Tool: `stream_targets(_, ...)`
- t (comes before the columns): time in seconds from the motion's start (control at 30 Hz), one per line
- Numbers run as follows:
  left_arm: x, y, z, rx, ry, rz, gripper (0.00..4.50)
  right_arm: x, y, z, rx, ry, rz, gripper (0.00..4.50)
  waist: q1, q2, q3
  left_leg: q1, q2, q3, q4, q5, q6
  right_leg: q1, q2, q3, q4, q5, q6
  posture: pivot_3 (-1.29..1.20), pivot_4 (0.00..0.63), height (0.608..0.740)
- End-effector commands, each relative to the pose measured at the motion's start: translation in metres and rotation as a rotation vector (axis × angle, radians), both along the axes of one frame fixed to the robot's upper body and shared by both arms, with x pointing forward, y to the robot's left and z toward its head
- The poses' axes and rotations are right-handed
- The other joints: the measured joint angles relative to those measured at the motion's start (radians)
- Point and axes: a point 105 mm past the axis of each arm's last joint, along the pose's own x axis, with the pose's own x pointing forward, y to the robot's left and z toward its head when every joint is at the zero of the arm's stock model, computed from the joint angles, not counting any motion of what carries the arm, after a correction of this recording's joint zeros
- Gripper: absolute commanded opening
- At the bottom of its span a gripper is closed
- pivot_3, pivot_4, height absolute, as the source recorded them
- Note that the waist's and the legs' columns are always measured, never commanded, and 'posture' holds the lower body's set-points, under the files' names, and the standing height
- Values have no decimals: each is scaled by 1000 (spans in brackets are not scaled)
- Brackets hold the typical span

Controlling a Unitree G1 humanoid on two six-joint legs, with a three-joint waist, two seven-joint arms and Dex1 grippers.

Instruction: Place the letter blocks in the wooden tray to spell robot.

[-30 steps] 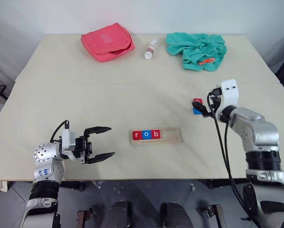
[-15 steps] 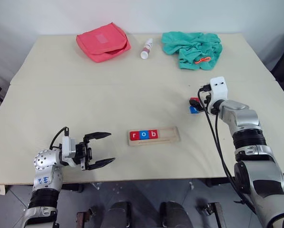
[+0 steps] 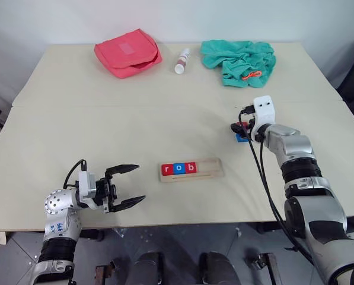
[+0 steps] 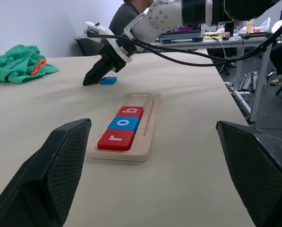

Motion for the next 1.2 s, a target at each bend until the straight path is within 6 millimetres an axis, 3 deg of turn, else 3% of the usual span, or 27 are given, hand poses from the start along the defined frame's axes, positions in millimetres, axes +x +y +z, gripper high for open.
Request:
stream_targets(0.03,-1,-1,3,-2,-24,0,4500,0,-3,7,-2,-23,-21,2166,2,0,0,0,0,0,0,0,0,0,0,0,0,0,0,0,150,740)
stream_targets(0.1,-1,-1,3,-1,-22,-1,4500,-1,-3,12,4,-42,-24,1489,2,0,0,0,0,-1,0,0,0,0,0,0,0,0,0,0,150,740)
stream_targets(0.13,-1,-1,2,-2,-22,-2,4500,-1,-4,15,5,-50,-24,1424,2,0,0,0,0,-1,0,0,0,0,0,0,0,0,0,0,150,740)
stream_targets(0.4,3,-4,4,-1,-18,-17,4500,-7,-9,49,27,-143,-25,1425,2,0,0,0,0,0,0,0,0,0,0,0,0,0,0,0,150,740)
stream_targets(0.53,5,-5,4,-1,-19,-23,4500,-14,-12,57,20,-158,-23,1425,3,0,0,0,0,-1,0,0,0,0,0,0,0,0,0,0,150,740)
stream_targets(0.7,4,-6,3,0,-15,-37,4500,-42,-21,67,24,-154,-34,1425,7,0,0,-1,0,-1,0,0,0,-1,0,0,0,0,0,0,150,740)
stream_targets(0.93,0,-4,1,9,7,-81,4500,-102,-18,50,30,-69,-73,1425,8,0,0,-2,0,-1,0,0,0,-1,0,0,0,0,0,0,150,740)
stream_targets(1.07,-1,-1,0,26,20,-102,4500,-133,1,29,59,-4,-60,1425,8,0,0,-1,0,-1,0,0,0,-1,0,1,0,0,0,0,150,740)
stream_targets(1.2,2,-2,2,34,23,-116,4500,-148,11,9,77,36,-78,1425,8,0,0,-1,-1,-2,-1,0,0,-1,1,2,0,0,0,0,150,740)
